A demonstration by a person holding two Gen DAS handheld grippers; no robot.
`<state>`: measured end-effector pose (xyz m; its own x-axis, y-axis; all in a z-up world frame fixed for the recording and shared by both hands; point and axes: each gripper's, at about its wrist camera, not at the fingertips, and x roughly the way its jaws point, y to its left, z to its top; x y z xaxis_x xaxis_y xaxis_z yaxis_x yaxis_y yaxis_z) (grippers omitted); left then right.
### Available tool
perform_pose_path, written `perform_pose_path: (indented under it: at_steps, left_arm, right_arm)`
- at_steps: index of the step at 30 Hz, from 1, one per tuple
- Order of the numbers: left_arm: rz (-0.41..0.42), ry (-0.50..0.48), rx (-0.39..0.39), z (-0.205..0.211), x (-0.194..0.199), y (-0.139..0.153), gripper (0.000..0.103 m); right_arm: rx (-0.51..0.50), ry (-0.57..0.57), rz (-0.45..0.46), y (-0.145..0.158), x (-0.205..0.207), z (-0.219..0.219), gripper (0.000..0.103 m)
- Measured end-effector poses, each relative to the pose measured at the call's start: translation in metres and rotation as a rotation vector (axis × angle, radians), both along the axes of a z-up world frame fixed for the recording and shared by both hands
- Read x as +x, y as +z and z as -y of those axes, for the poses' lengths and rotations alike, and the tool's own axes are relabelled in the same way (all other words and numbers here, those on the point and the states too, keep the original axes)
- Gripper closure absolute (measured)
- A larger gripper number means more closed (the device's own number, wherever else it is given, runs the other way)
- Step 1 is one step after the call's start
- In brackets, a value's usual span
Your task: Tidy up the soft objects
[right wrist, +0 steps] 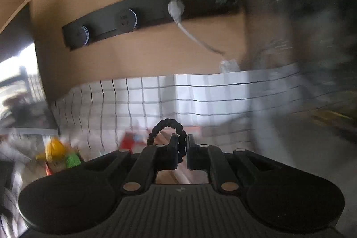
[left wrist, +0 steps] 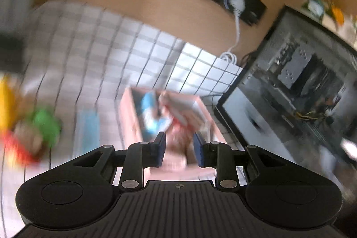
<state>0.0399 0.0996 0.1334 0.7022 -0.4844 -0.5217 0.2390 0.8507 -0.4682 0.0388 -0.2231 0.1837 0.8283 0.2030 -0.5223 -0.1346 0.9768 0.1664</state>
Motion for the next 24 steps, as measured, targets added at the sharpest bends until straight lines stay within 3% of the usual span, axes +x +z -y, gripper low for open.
perform_pose_path:
  at_steps: [3, 7, 11, 13, 15, 17, 18, 22, 24]
  left_arm:
    - [-0.067, 0.055, -0.024, -0.013, -0.039, -0.019, 0.073]
    - [-0.152, 0.165, 0.023, -0.032, -0.084, -0.042, 0.073]
    - [-0.213, 0.278, 0.010, -0.058, -0.121, -0.058, 0.073]
    - [-0.238, 0.323, -0.004, -0.070, -0.135, -0.064, 0.073]
    - [-0.259, 0.358, -0.016, -0.080, -0.142, -0.069, 0.073]
    - [-0.270, 0.373, -0.028, -0.088, -0.142, -0.072, 0.073]
    - [-0.267, 0.372, -0.026, -0.090, -0.141, -0.071, 0.073]
    - [-0.249, 0.341, 0.028, -0.083, -0.115, -0.065, 0.073]
    - [-0.225, 0.328, 0.059, -0.077, -0.101, -0.061, 0.073]
  right_arm:
    - [0.096, 0.001, -0.071, -0.011, 0.077, -0.018, 0.096]
    - [0.139, -0.022, -0.274, -0.061, 0.167, -0.047, 0.096]
    - [-0.080, -0.029, -0.446, -0.120, 0.209, -0.078, 0.095]
    - [-0.155, -0.001, -0.395, -0.121, 0.207, -0.088, 0.093]
    - [-0.141, 0.021, -0.388, -0.115, 0.203, -0.087, 0.080]
    - [-0.116, 0.015, -0.376, -0.104, 0.196, -0.079, 0.054]
    - [-0.103, 0.005, -0.354, -0.096, 0.188, -0.074, 0.047]
    - [-0.095, 0.006, -0.253, -0.070, 0.145, -0.059, 0.044]
    - [-0.124, 0.046, -0.202, -0.059, 0.119, -0.060, 0.037]
